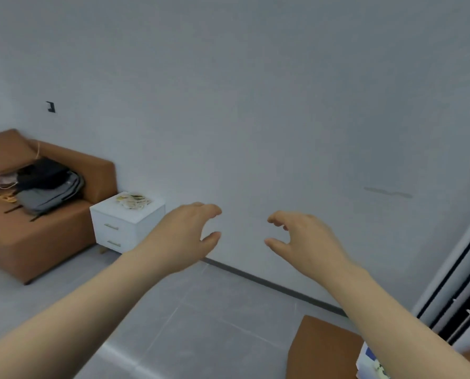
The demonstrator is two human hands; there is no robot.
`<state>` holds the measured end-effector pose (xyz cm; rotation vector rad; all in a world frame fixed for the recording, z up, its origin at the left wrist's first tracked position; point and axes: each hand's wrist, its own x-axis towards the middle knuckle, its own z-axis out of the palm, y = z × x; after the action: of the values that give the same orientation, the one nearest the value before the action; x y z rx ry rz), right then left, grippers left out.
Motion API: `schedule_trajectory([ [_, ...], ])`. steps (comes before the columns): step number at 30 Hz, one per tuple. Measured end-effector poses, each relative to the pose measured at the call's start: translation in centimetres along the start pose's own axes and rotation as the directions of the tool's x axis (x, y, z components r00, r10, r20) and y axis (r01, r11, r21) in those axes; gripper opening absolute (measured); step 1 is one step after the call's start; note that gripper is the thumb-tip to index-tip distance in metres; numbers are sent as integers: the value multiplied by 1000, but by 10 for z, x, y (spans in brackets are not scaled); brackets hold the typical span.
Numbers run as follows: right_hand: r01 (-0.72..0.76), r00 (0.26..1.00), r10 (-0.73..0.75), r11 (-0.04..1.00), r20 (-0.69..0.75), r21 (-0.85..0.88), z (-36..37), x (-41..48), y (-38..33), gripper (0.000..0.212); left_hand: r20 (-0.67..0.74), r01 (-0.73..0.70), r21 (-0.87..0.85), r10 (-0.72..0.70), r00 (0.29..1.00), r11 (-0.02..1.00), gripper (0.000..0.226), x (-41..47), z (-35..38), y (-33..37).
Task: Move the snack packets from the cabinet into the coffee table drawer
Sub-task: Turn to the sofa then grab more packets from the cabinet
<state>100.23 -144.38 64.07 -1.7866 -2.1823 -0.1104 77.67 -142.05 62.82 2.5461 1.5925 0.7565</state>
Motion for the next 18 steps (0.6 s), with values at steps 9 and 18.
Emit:
schedule_trajectory([
  [9, 130, 991, -132, 990, 24, 48, 76, 169, -24, 42, -32, 132, 55, -130, 991, 990, 45, 88, 25, -131],
  [18, 152, 978, -166, 982, 127, 110, 155, 343, -61, 43, 22, 237, 82, -240, 971, 968, 45, 184, 40, -280],
])
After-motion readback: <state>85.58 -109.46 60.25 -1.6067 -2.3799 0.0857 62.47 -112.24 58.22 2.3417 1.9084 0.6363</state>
